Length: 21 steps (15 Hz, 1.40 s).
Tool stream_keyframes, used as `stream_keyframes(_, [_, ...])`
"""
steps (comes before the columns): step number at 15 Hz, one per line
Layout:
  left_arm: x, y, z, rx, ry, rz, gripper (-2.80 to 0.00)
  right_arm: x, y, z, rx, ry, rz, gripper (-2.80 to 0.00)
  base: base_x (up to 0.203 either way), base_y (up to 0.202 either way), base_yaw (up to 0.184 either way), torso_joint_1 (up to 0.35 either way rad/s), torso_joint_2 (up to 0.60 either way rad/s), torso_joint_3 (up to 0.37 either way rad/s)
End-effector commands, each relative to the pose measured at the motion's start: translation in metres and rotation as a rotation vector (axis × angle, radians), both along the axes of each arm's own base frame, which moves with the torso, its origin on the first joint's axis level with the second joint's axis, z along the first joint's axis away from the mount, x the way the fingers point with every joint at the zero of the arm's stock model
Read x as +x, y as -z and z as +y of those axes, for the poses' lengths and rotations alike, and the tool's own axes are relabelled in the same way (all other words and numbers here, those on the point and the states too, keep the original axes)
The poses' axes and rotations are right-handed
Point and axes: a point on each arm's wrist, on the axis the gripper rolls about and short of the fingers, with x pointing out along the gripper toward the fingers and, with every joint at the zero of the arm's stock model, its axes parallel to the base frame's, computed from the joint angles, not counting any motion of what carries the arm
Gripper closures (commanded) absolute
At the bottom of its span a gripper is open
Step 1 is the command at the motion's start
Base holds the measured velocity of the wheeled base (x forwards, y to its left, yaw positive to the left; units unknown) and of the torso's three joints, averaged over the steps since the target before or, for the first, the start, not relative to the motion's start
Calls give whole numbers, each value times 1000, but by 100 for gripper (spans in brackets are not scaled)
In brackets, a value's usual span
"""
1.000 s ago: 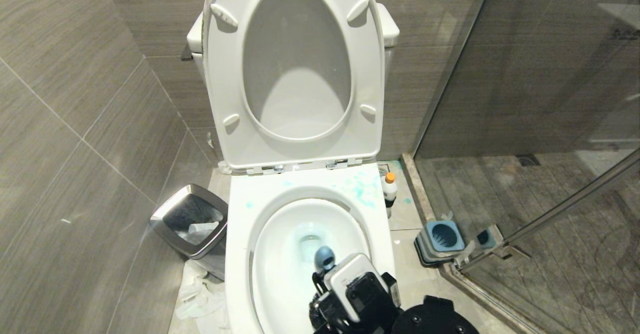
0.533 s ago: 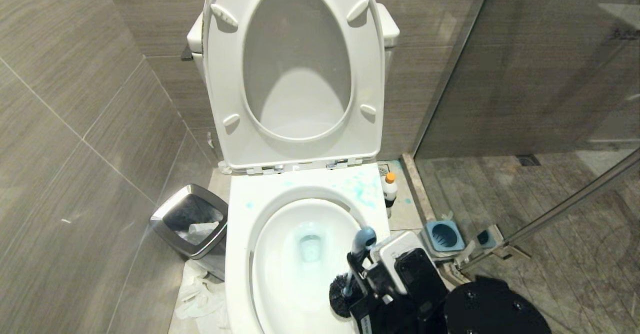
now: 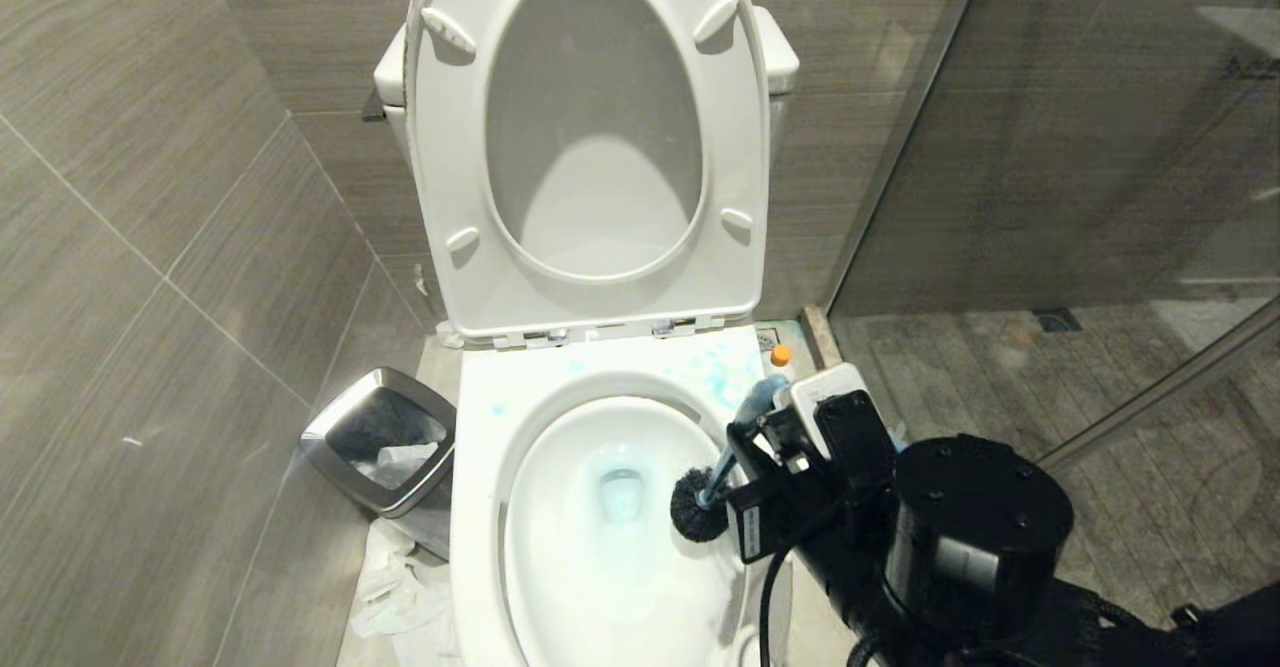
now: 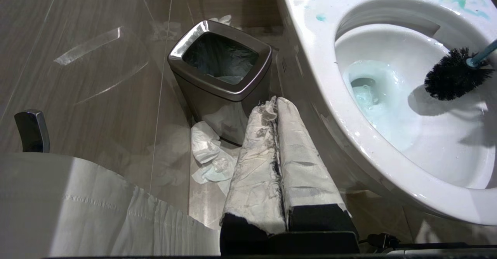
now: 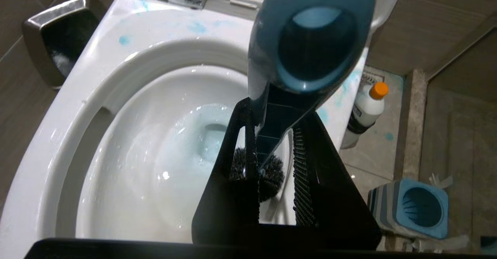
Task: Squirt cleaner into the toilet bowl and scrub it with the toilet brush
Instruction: Scrub the toilet bowl
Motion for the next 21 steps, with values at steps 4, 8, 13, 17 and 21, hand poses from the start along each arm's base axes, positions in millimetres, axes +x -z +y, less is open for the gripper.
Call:
stream_keyframes(4, [0,0,0,0,0,1,0,41,-8,28,15,-16,-74,0,0,0,0,0,0,0])
stream_keyframes(8, [0,0,0,0,0,1,0,62,-3,54,-1,-58,-84,0,0,0,0,0,0,0])
stream_keyframes(13, [0,0,0,0,0,1,0,82,25,77,-21,-71,-64,0,0,0,0,0,0,0])
stream_keyframes(17, [0,0,0,0,0,1,0,102,60,94,-42,-61,-33,0,0,0,0,0,0,0])
stream_keyframes(21, [0,0,0,0,0,1,0,120,70,102,-52,-49,-21,0,0,0,0,0,0,0])
